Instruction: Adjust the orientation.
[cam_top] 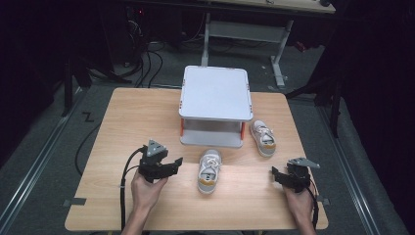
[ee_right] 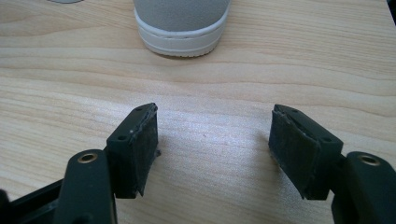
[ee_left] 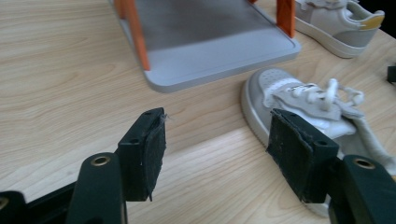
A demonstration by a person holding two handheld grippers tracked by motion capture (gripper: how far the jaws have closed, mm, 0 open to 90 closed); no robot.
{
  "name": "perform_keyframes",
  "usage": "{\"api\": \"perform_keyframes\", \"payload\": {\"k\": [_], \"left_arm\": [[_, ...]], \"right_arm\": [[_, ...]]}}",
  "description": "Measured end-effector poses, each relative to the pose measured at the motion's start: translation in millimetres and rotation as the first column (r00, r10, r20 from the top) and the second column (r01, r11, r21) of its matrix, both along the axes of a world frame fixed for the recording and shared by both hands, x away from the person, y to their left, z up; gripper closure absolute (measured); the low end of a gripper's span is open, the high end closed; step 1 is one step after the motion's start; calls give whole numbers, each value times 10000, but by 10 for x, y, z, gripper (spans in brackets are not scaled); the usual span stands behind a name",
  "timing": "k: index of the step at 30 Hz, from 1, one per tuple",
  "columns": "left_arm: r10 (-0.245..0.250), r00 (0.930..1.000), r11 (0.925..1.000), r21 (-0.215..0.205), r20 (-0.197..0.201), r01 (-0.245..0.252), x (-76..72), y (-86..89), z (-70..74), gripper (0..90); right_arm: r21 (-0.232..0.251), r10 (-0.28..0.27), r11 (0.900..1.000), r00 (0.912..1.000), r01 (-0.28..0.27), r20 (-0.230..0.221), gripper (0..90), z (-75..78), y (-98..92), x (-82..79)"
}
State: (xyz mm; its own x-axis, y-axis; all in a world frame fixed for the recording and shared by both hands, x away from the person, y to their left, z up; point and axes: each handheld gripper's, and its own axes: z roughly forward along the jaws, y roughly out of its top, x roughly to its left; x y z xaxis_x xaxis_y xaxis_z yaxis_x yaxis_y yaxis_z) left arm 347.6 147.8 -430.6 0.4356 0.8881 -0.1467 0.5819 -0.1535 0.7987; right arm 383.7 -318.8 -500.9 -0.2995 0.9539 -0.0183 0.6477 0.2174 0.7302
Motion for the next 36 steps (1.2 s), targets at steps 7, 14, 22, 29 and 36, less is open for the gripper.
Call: {"api": "perform_keyframes", "payload": {"k": [7, 14, 22, 29, 36], "left_arm": [[500, 9987, 9987, 113, -125, -499, 17, 199, -152, 361], [834, 9961, 9961, 300, -272, -825, 20, 290, -319, 356], [1302, 9906, 9903, 542, -416, -1278, 80, 367, -519, 356], [1587, 9863, 9845, 825, -458, -1546, 120, 411, -633, 356], [1577, 9867, 9797, 1314, -390, -1514, 136, 382, -742, 353]], "right_arm": [[51, -39, 10000, 10000, 39, -8, 373, 5, -6, -4], [361, 146, 9992, 9999, -148, 55, 460, 55, -8, -40], [915, 693, 9930, 9957, -748, 619, 510, 250, 7, -103], [1274, 1379, 9805, 9857, -1496, 966, 547, 504, 101, -97], [705, 1939, 9774, 9779, -1994, 781, 566, 698, 350, 169]]}}
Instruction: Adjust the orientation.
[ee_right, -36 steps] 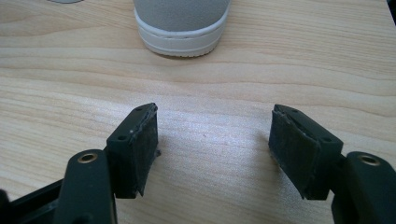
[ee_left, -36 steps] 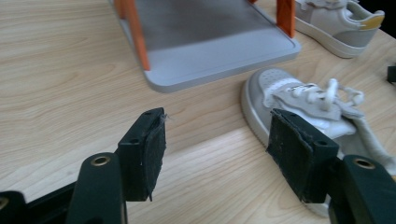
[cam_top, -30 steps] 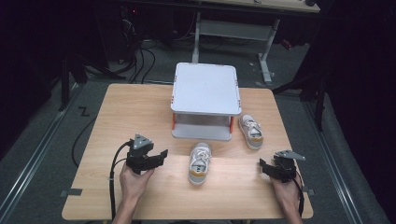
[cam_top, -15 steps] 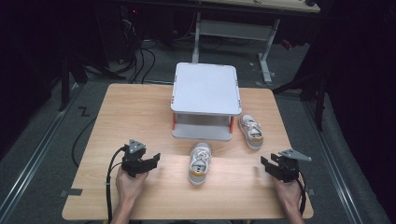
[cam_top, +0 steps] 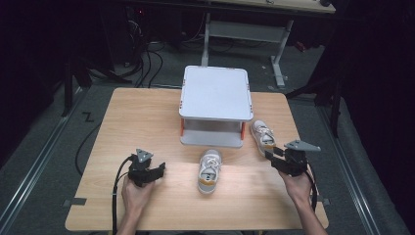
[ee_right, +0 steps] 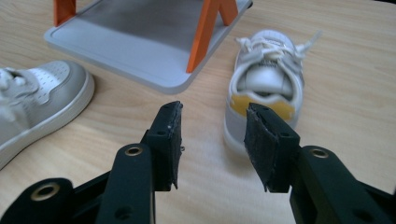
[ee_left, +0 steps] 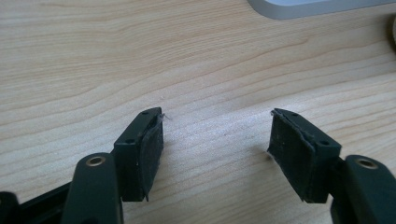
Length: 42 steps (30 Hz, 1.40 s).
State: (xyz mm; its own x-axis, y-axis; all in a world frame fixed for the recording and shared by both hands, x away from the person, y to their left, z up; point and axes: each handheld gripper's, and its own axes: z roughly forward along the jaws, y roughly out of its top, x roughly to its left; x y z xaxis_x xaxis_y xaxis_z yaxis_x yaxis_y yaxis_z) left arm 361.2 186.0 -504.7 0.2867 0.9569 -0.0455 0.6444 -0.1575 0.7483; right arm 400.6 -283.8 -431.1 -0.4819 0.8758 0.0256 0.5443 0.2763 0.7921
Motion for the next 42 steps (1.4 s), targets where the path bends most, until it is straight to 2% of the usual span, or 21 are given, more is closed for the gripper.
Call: {"api": "perform_keyframes", "payload": {"k": [2, 3, 5, 6, 8, 10, 12, 13, 15, 18, 20, 21, 22, 24, 28, 31, 32, 33, 35, 40, 42], "left_arm": [[12, 10000, 10000, 72, 72, -12, -7, -11, -8, 353], [-7, 9999, 9999, 119, 109, 6, -7, -11, -10, 351], [4, 9999, 9998, 218, 102, -6, -11, -25, -10, 344], [-7, 9999, 9995, 309, 108, 3, -12, -34, -11, 344], [-57, 9999, 9990, 434, 111, 52, -11, -47, -12, 337], [-70, 9999, 9992, 390, 120, 66, -10, -45, -14, 331], [-85, 9999, 9993, 379, 116, 81, -10, -42, -13, 327], [-85, 9999, 9993, 379, 116, 81, -10, -42, -13, 326], [-88, 9999, 9993, 352, 109, 84, -10, -40, -13, 326], [-87, 9999, 9994, 342, 106, 83, -10, -38, -13, 326], [-85, 9999, 9994, 327, 103, 82, -10, -37, -13, 326], [-81, 9999, 9995, 317, 100, 78, -10, -37, -13, 326], [-79, 9999, 9995, 307, 98, 76, -10, -36, -13, 326], [-85, 9999, 9996, 276, 89, 83, -10, -32, -12, 326], [-88, 9999, 9997, 241, 93, 85, -10, -30, -13, 326], [-86, 9999, 9997, 245, 87, 84, -10, -29, -12, 326], [-84, 9999, 9997, 241, 89, 81, -10, -29, -12, 326], [-73, 9999, 9997, 242, 90, 71, -11, -29, -12, 326], [-70, 9999, 9997, 236, 90, 68, -10, -29, -12, 326], [-84, 9999, 9996, 288, 92, 81, -10, -33, -12, 326], [-79, 9999, 9995, 292, 96, 76, -10, -34, -13, 326]], "right_arm": [[-92, -8, 10000, 10000, 7, -69, 571, 14, 34, 60], [-208, -65, 9998, 9998, 61, -190, 580, 37, 97, 189], [-285, -190, 9994, 9992, 180, -352, 590, 45, 156, 327], [-285, -190, 9994, 9992, 180, -352, 590, 45, 156, 327], [-494, -420, 9980, 9971, 389, -631, 599, 35, 215, 467], [-755, -682, 9953, 9935, 614, -910, 608, 11, 261, 594], [-1033, -1123, 9897, 9850, 991, -1307, 621, -43, 294, 737], [-1033, -1123, 9897, 9850, 991, -1307, 621, -43, 294, 737], [-1117, -1312, 9872, 9785, 1142, -1590, 653, -77, 308, 792], [-1299, -1401, 9843, 9766, 1195, -1630, 718, -57, 324, 805], [-1115, -1398, 9864, 9735, 1209, -1807, 750, -49, 298, 819], [-965, -1332, 9886, 9713, 1160, -1969, 806, -43, 287, 823], [-965, -1332, 9886, 9713, 1160, -1969, 806, -43, 287, 823], [-873, -1160, 9911, 9731, 1003, -1989, 866, -47, 296, 818], [-860, -1116, 9916, 9742, 963, -1964, 888, -44, 300, 814], [-836, -1249, 9902, 9760, 1114, -1783, 868, -26, 290, 793], [-825, -1279, 9900, 9754, 1146, -1798, 837, -17, 293, 786], [-912, -1208, 9902, 9760, 1056, -1809, 748, -19, 301, 786], [-1105, -1228, 9886, 9730, 1025, -1954, 709, -46, 312, 806], [-1113, -1313, 9876, 9714, 1109, -1979, 737, -53, 311, 809], [-1203, -1264, 9876, 9652, 1008, -2289, 766, -65, 327, 813]]}}
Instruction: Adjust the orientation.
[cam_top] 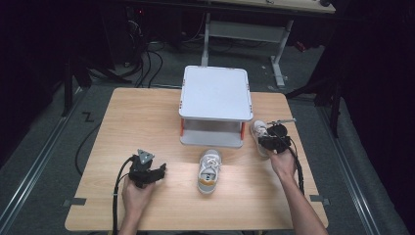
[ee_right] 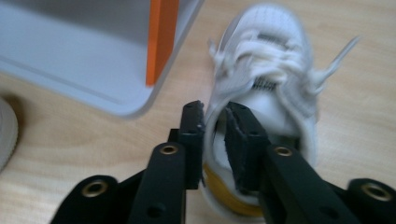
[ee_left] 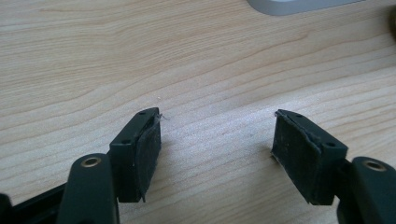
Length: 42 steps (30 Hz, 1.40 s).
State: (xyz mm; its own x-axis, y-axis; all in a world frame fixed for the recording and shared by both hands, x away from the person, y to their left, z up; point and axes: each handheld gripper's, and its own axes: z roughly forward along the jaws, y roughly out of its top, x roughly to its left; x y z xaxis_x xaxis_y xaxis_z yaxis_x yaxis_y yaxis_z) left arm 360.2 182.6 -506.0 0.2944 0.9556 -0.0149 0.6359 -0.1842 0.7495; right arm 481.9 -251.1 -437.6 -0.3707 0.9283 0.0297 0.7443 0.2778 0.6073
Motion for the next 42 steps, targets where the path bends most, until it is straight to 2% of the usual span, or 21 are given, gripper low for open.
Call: {"api": "perform_keyframes", "payload": {"k": [3, 8, 11, 15, 19, 23, 30, 39, 42], "left_arm": [[24, 10000, 10000, -32, 33, -24, 0, -5, -3, 327], [0, 10000, 10000, 11, 0, 0, 0, -1, 0, 327], [-7, 10000, 10000, -20, -4, 7, 0, 2, 0, 326], [29, 10000, 10000, -31, 23, -29, 0, -4, -2, 327], [-5, 10000, 10000, -13, -6, 5, 0, 2, 0, 326], [14, 10000, 10000, -54, -5, -14, 0, 4, 0, 327], [7, 10000, 10000, -40, -5, -7, 1, 2, 0, 326], [13, 10000, 10000, 1, 5, -13, 1, -2, 0, 326], [13, 10000, 10000, 8, 5, -13, 1, -3, 0, 326]], "right_arm": [[-213, 72, 9997, 9998, -76, -185, 775, -22, 23, 6], [-166, 105, 9998, 9999, -106, -35, 838, -29, 27, 3], [-324, 197, 9993, 9996, -190, 211, 860, -33, 60, -15], [-145, 307, 9994, 9979, -299, 577, 865, 41, 63, -69], [-156, 567, 9983, 9956, -557, 741, 865, 160, 79, -224], [-183, 879, 9961, 9920, -866, 905, 865, 215, 76, -495], [-246, 1468, 9890, 9873, -1456, 606, 869, 66, 188, -995], [-646, 1767, 9828, 9829, -1733, 520, 867, 29, 487, -1224], [-656, 1927, 9795, 9808, -1905, 297, 866, 38, 609, -1272]]}}
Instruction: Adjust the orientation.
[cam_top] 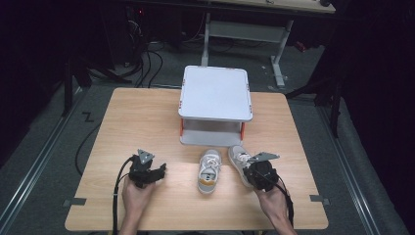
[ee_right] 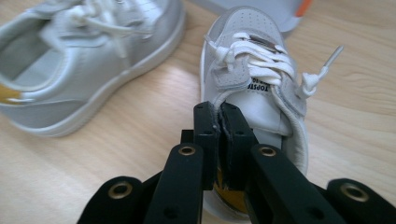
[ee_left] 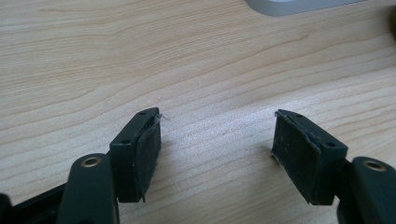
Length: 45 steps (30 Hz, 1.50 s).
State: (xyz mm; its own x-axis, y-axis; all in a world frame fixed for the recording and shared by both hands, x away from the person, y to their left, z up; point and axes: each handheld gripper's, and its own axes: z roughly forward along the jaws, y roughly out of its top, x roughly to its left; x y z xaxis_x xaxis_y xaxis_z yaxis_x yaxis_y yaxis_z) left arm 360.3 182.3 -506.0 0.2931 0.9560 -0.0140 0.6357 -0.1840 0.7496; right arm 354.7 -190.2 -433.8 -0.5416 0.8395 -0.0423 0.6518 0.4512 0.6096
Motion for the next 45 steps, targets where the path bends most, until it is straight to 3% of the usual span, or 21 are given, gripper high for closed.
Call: {"api": "perform_keyframes", "payload": {"k": [6, 20, 26, 30, 35, 40, 42, 45], "left_arm": [[-2, 10000, 10000, 38, 15, 2, 1, -3, -1, 326], [10, 10000, 10000, 99, 0, -10, 0, -10, 0, 326], [4, 10000, 9999, 129, -3, -4, 0, -12, 0, 327], [11, 10000, 9999, 119, 0, -11, 0, -12, 0, 327], [35, 10000, 9999, 113, -7, -34, -1, -13, 1, 329], [77, 10000, 10000, 17, -11, -77, 2, -9, 1, 330], [91, 10000, 10000, 2, -13, -91, 3, -9, 1, 327], [144, 9999, 9998, 148, -15, -144, -3, -22, 2, 326]], "right_arm": [[-88, 342, 9994, 9990, -345, -293, 860, -34, 199, -43], [703, 1048, 9925, 9917, -996, -746, 776, -66, 363, -71], [1183, 1376, 9848, 9870, -1274, -829, 701, -91, 365, -55], [1571, 1552, 9776, 9841, -1403, -867, 567, -121, 330, -45], [2103, 1696, 9657, 9833, -1524, -661, 502, -77, 252, -56], [2835, 1697, 9446, 9855, -1653, 95, 492, 62, 101, -88], [2897, 1621, 9421, 9857, -1687, 468, 494, 114, 37, -71], [2951, 997, 9466, 9885, -1295, 1140, 488, 125, -132, -7]]}}
